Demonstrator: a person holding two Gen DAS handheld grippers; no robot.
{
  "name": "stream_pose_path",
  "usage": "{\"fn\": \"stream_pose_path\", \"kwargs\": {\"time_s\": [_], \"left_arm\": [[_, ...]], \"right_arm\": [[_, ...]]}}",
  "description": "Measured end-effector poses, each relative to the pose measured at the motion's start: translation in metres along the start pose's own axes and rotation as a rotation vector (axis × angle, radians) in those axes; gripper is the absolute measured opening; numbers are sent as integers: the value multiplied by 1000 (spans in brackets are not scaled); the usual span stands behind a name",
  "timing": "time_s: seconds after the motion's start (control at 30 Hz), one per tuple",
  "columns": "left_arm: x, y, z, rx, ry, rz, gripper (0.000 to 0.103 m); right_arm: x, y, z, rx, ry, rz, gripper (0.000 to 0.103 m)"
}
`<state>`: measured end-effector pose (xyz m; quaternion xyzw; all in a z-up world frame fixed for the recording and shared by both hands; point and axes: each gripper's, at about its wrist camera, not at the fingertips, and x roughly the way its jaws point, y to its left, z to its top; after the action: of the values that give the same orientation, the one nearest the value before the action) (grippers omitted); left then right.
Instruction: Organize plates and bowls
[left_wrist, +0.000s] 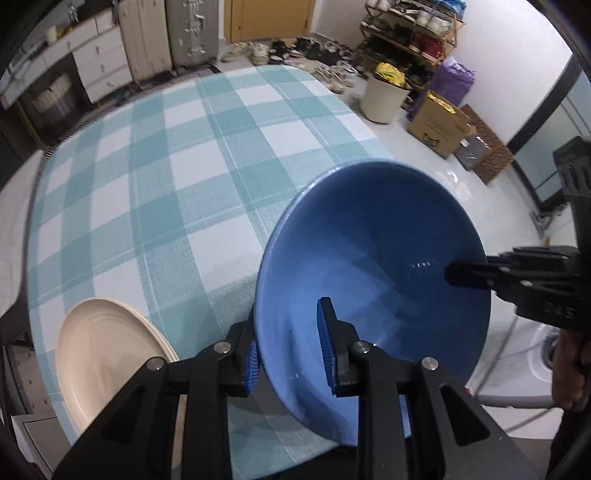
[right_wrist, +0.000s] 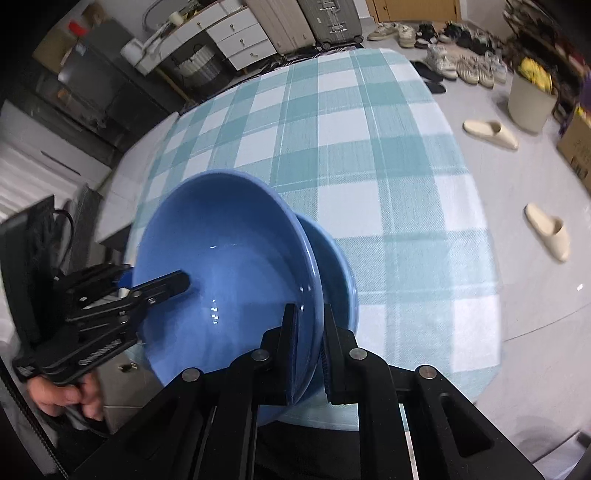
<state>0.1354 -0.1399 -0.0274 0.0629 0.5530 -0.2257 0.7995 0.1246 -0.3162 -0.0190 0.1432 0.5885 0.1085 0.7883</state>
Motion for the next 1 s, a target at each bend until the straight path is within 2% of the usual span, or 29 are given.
{"fn": "stream_pose_path", "kwargs": {"time_s": [0.1, 0.37, 0.47, 0.53, 0.63, 0.73, 0.77, 0.83, 0.87, 1.0], "left_arm": [[7, 1, -6, -4, -9, -7, 32], [10, 4, -9, -42, -52, -6, 33], [7, 6, -14, -63, -90, 17, 34], [3, 8, -18, -76, -120, 6, 35], [-7, 14, -27, -123, -178, -2, 48], [-29, 26, -45, -231, -306, -23, 53], [-37, 28, -53, -260, -356, -27, 58], [-43, 26, -62, -259, -394, -20, 78], [-46, 21, -67, -233, -407, 17, 86], [-48, 9, -77, -167, -413, 87, 89]], "right_arm": [[-2, -4, -6, 9, -45, 3, 11], [1, -13, -15, 39, -105, -2, 11], [-3, -9, -19, 29, -144, -34, 11], [-6, -7, -20, 15, -178, -62, 11], [-14, -6, -24, 22, -232, -64, 11], [-26, -4, -29, 25, -307, -63, 11], [-32, -3, -31, 23, -337, -69, 11], [-44, 1, -37, 15, -407, -64, 11], [-48, 4, -39, 8, -424, -57, 12], [-49, 18, -48, -29, -455, -67, 15]]}}
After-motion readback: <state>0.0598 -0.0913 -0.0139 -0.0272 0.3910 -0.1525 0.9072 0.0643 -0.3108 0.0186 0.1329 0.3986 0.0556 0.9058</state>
